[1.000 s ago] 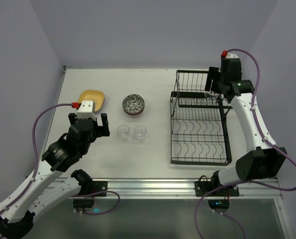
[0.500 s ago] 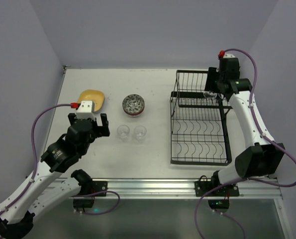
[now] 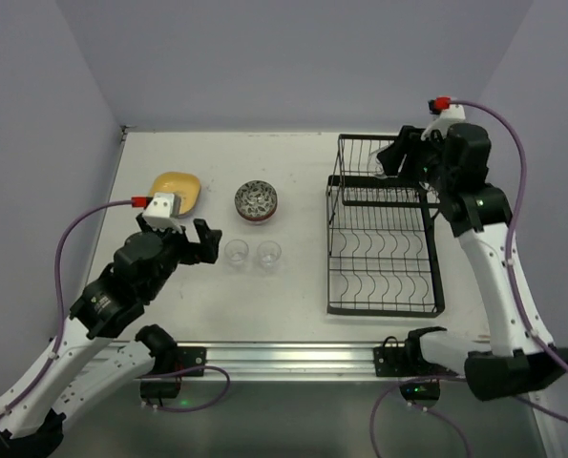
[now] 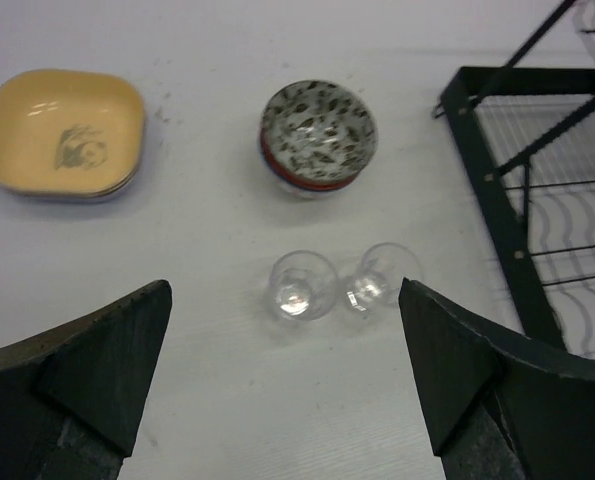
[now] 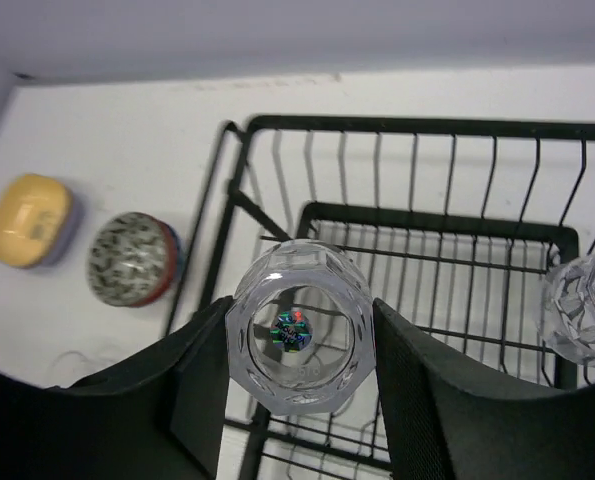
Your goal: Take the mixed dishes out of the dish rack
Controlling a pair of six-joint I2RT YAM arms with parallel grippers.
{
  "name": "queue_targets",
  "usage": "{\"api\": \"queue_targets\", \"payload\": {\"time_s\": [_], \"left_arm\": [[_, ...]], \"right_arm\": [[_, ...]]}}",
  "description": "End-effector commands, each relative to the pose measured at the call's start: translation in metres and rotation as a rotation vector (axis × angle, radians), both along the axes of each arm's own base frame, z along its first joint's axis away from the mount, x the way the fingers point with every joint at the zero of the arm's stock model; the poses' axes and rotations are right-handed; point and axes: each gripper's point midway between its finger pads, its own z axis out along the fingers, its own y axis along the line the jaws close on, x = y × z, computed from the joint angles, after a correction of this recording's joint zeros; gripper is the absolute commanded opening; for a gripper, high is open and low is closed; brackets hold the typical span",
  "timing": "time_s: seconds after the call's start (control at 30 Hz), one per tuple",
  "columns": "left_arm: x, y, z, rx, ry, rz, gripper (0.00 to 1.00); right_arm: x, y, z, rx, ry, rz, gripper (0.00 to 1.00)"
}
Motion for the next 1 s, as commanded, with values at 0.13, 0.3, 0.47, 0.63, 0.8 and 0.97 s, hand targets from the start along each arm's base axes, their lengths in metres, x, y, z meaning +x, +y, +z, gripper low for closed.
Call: {"api": "queue_targets", "payload": {"time_s": [0.13,0.3,0.47,0.63,0.8,0.97], "left_arm": [[-0.06,-0.129,0.121,-0.481,-0.273,-0.775,1.0],[-0.092,-0.181,0.178,-0.722,-0.319,-1.15,1.0],[-0.112,-0.217,0.197,-0.791,-0.342,-1.262,1.0],[-0.11,-0.225,0.202,-0.827,-0.354,-1.251,0.94],[-0.113,-0.225,0.208,-0.86,-0.385,-1.274,0.81],[-0.117,-0.229,0.212,-0.887,-0.386,-1.308,0.63]], "right_arm": [[-0.105,0.09,0.096,0.416,-0.349,0.576,0.0],[-0.207,0.126,0.121,0.688,-0.589,1.052,0.0],[-0.215,0.131,0.122,0.647,-0.668,1.016,0.0],[-0.221,0.134,0.117,0.665,-0.655,1.066,0.0],[-0.221,0.135,0.113,0.684,-0.66,1.079,0.0],[-0.221,0.137,0.114,0.708,-0.68,1.102,0.0]]}}
